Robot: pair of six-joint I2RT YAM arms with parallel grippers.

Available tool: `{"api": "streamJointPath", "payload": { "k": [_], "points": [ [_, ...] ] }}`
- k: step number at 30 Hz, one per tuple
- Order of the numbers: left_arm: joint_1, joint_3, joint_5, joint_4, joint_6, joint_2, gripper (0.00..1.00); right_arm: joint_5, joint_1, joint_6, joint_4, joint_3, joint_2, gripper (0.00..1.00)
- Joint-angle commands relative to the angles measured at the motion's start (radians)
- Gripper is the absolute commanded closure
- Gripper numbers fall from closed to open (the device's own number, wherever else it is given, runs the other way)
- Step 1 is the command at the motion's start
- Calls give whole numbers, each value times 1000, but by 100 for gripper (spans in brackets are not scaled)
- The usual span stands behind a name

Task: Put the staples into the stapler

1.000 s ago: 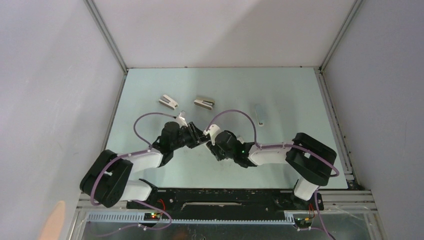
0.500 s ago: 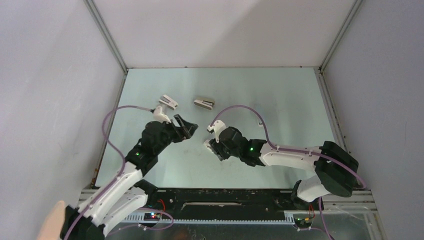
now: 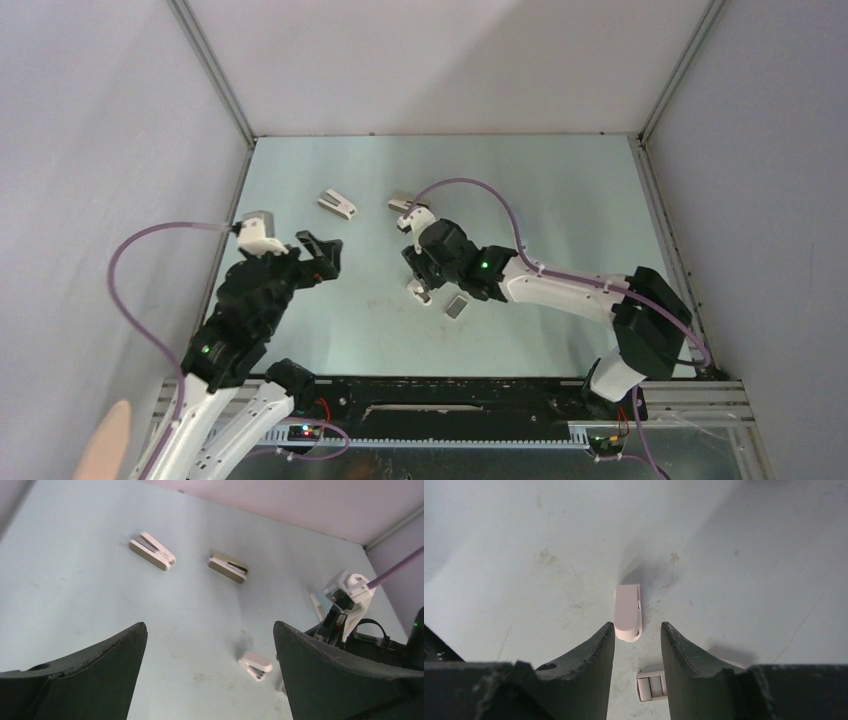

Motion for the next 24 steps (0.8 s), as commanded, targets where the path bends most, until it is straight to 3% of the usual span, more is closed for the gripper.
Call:
{"api": "streamJointPath", "payload": {
  "k": [1, 14, 24],
  "points": [
    [5, 37, -151, -102, 167, -55, 0, -23, -6, -21, -76, 77, 67, 59],
    [14, -61, -199, -15, 256, -139, 0, -66, -23, 4, -181, 109, 188, 65],
    [131, -91, -70, 10, 258, -150, 0, -115, -25, -26, -247, 140, 179, 65]
  ]
}}
